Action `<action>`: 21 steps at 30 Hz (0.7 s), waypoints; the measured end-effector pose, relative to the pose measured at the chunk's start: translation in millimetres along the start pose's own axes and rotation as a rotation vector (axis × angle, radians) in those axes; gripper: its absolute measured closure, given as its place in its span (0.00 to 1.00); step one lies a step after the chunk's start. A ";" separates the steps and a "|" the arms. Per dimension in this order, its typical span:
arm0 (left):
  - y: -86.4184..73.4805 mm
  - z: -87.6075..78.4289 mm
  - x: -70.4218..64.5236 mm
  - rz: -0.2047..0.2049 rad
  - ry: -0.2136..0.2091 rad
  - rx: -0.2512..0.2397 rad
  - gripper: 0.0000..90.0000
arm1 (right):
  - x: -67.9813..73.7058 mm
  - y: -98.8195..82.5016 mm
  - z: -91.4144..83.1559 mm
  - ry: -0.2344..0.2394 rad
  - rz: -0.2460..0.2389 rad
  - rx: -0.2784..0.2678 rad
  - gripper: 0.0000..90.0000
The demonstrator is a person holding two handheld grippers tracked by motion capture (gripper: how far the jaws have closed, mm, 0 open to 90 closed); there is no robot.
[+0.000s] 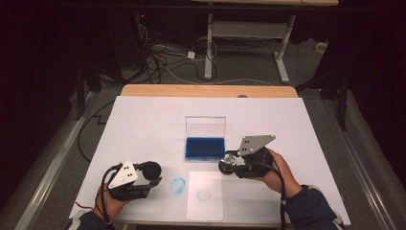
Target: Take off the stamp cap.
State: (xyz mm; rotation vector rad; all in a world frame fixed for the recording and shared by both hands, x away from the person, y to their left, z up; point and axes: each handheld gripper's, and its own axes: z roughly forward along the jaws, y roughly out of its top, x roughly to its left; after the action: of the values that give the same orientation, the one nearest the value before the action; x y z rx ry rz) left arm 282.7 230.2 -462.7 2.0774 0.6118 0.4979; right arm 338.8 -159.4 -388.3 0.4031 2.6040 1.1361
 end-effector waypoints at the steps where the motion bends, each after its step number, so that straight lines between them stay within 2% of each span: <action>1: -0.5 -1.1 0.0 -0.005 0.001 -0.002 0.41 | -0.2 0.0 -0.1 0.000 0.000 -0.001 0.63; 12: -8.9 -6.0 -2.2 -0.028 0.009 0.012 0.41 | -1.9 2.5 0.7 -0.005 0.002 -0.009 0.63; 17: -10.4 -3.6 -2.6 -0.024 -0.002 0.027 0.41 | -2.3 3.4 -0.2 -0.008 -0.002 -0.014 0.63; 21: -11.5 -4.4 -0.4 -0.038 -0.006 0.021 0.41 | -1.9 4.2 -1.0 -0.010 -0.004 -0.016 0.63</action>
State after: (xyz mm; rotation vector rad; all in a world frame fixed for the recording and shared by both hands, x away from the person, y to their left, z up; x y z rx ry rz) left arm 277.2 238.4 -470.1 2.0821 0.6539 0.4658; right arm 340.9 -158.0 -384.2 0.3989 2.5842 1.1505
